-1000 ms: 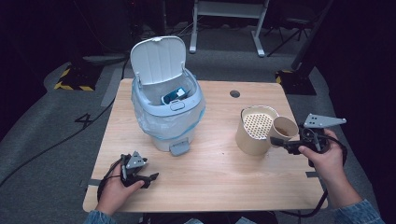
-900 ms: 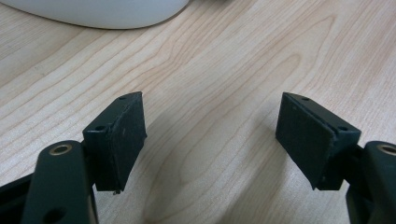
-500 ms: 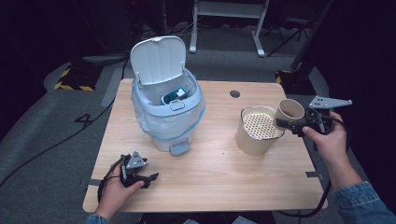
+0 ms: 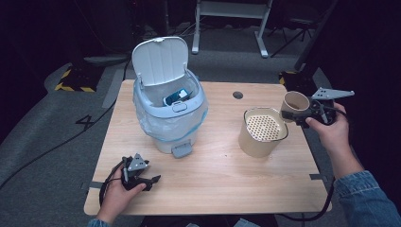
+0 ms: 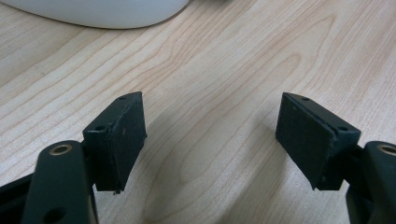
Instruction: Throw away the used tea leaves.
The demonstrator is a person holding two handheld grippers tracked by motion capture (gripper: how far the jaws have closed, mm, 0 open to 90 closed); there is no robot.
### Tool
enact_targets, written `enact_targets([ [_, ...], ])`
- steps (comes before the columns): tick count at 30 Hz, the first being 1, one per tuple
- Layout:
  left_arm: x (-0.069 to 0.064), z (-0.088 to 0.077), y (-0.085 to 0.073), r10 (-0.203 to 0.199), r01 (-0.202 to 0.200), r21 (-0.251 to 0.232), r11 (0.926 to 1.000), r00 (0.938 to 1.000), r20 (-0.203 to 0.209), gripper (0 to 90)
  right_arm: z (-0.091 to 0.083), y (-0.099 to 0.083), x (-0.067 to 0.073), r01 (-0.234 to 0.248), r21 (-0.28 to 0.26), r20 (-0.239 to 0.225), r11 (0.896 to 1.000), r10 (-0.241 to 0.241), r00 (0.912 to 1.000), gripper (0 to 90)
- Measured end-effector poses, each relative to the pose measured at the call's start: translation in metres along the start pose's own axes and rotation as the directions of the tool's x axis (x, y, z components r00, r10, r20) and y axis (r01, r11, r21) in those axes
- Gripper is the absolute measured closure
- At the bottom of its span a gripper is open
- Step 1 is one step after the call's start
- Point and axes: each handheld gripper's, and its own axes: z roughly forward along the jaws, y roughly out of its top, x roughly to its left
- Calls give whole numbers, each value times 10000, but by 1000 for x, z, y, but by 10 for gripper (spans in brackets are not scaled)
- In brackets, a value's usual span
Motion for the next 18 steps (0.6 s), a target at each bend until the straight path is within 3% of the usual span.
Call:
enact_targets([
  [2,0,0,0,-17,17,-2,10000,10000,8,246,2,0,-2,200,46,150,9998,-200,9997,311],
  [4,0,0,0,-57,57,-11,10000,10000,11,246,4,1,-4,694,142,354,9975,-698,9969,312],
  [8,1,1,1,-11,11,16,10000,10000,-4,246,10,0,-5,1481,561,834,9874,-1525,9848,312],
  [10,1,1,1,-7,7,11,10000,10000,-6,246,12,1,-4,1854,923,1134,9783,-1953,9742,312],
  [13,1,1,1,-52,52,-5,10000,10000,-12,246,14,3,0,2607,1478,1666,9541,-2838,9443,313],
  [18,1,2,2,-44,44,-9,10000,10000,-18,246,20,6,6,3647,2245,1937,9036,-4082,8921,313],
])
